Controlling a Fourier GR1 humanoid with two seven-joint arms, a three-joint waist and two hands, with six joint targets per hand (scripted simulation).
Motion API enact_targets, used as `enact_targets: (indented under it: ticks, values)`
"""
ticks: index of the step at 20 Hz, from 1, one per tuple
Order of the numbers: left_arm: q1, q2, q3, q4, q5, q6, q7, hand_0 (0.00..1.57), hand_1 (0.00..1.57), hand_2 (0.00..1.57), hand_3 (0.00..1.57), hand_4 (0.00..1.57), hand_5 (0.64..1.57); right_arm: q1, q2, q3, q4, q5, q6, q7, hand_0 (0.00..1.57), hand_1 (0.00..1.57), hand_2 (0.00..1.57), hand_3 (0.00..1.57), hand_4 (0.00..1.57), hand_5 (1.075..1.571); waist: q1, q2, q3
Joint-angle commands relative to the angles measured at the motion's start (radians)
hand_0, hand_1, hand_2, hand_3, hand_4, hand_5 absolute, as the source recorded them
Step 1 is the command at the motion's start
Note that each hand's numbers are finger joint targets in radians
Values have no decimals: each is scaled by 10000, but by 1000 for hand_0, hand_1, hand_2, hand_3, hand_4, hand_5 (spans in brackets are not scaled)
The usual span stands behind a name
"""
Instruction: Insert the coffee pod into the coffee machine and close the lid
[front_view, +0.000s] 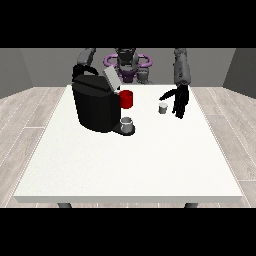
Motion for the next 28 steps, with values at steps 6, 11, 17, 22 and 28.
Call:
enact_targets:
  ticks: [6, 11, 17, 22, 28]
  values:
    - [-1361, 179, -376, 1775, -874, -724, 418, 0, 0, 0, 0, 0, 1571, -176, -119, -162, 752, 119, -28, 366, 0, 0, 0, 0, 448, 1571, -135, -16, 4]
    - [-1598, 338, -324, 2935, -1512, -155, -613, 0, 0, 0, 0, 0, 1571, -590, 197, -179, 614, 376, -651, 169, 0, 0, 0, 0, 416, 1571, 76, 618, -2]
    - [-2054, -294, -438, 2869, -1493, -497, -48, 0, 0, 102, 0, 0, 1571, -1511, -224, -781, 1441, -6, -313, 217, 0, 0, 0, 0, 276, 1571, 233, 678, 2]
    - [-2153, 20, -411, 3020, -1745, -566, -333, 695, 695, 866, 785, 0, 1571, -692, 325, -280, 1478, 477, -747, -259, 0, 0, 0, 0, 375, 1571, -107, 589, 0]
    - [-2334, -233, -856, 2625, -2382, -249, -573, 1094, 1094, 1154, 1130, 0, 1571, -1520, -292, -1239, 2694, -110, -327, -505, 0, 0, 0, 0, 389, 1571, 325, 447, 7]
